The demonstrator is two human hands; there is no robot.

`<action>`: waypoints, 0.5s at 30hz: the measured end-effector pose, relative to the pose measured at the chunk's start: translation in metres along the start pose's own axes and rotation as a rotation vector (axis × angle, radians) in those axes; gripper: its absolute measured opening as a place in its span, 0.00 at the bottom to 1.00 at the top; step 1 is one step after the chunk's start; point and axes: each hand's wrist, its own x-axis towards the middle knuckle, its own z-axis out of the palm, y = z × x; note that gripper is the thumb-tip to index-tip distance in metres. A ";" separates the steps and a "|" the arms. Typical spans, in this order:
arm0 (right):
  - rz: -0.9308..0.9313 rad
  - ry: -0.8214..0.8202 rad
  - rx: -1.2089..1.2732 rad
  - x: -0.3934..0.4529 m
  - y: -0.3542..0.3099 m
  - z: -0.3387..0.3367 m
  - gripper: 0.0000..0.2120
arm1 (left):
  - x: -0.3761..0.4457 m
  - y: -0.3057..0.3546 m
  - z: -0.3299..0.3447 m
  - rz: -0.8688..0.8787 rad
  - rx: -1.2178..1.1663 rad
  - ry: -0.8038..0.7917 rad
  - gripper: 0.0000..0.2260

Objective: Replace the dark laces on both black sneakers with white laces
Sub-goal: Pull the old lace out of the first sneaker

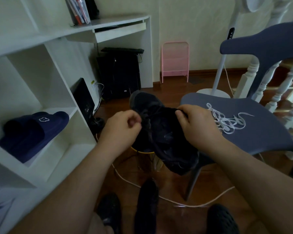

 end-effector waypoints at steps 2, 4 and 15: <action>-0.026 -0.021 -0.023 -0.001 -0.005 0.003 0.12 | -0.004 0.017 0.006 0.124 -0.088 0.121 0.04; -0.046 -0.060 -0.034 -0.002 -0.010 0.007 0.11 | -0.006 0.026 0.015 0.249 -0.006 0.143 0.05; -0.051 -0.141 0.029 -0.007 -0.021 0.013 0.11 | -0.006 0.041 0.026 0.134 0.376 0.235 0.10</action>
